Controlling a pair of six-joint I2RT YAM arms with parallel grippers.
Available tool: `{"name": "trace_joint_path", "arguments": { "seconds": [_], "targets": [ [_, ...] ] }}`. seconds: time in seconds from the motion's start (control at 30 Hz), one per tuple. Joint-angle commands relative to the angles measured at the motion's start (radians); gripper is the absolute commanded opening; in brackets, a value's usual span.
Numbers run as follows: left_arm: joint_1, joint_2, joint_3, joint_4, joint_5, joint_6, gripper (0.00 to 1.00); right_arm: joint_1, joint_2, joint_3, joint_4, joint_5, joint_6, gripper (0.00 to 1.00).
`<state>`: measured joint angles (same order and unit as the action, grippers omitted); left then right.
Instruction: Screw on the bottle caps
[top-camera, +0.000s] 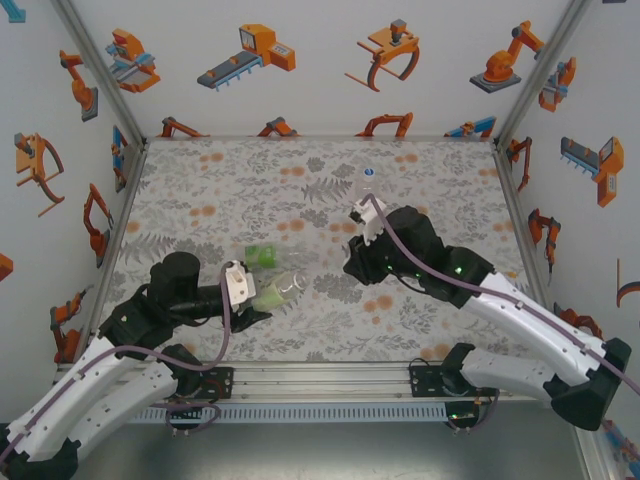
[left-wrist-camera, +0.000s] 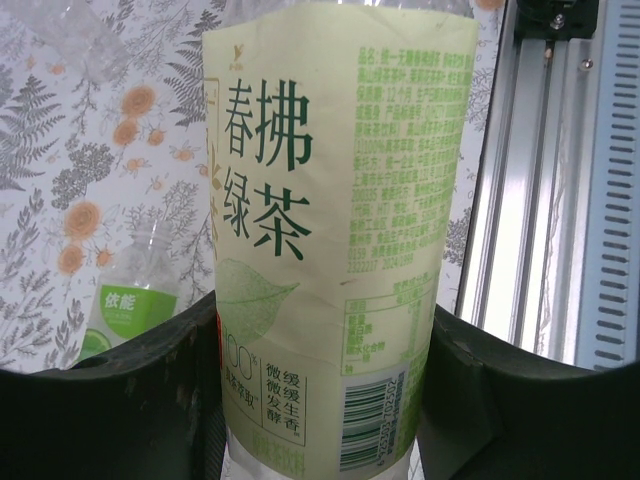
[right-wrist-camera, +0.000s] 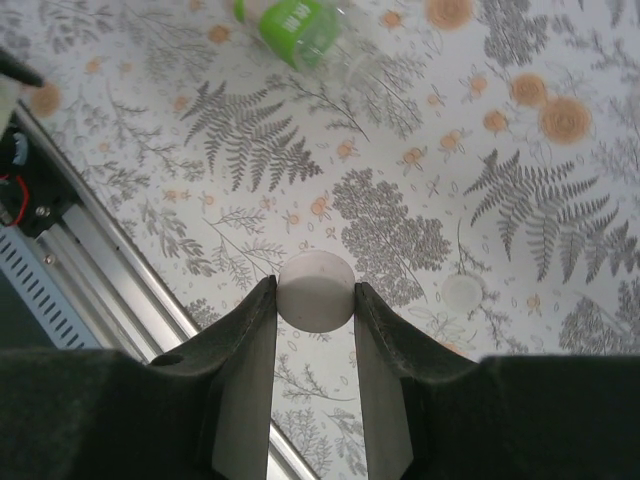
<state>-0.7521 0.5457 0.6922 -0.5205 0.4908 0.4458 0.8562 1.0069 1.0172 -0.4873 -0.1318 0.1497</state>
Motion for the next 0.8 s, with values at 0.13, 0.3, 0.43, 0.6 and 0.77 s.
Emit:
{"name": "trace_joint_path", "arguments": {
  "seconds": [0.13, 0.3, 0.43, 0.6, 0.77],
  "targets": [
    [-0.003, -0.040, -0.015, -0.014, 0.031, 0.066, 0.00, 0.005, -0.107, -0.049, 0.114, -0.175, -0.170, 0.00],
    [-0.004, -0.044, -0.028, -0.006, 0.050, 0.082, 0.00, 0.004, -0.140, -0.064, 0.180, -0.271, -0.192, 0.00],
    [-0.004, -0.038, -0.029, -0.009, 0.067, 0.086, 0.00, 0.005, -0.150, -0.068, 0.204, -0.332, -0.212, 0.00],
    [-0.011, -0.037, -0.036, -0.019, 0.095, 0.113, 0.00, 0.005, -0.151, -0.063, 0.213, -0.387, -0.248, 0.00],
    [-0.018, -0.017, -0.035, -0.039, 0.121, 0.140, 0.00, 0.006, -0.148, -0.069, 0.243, -0.436, -0.267, 0.00]
  ]
}}
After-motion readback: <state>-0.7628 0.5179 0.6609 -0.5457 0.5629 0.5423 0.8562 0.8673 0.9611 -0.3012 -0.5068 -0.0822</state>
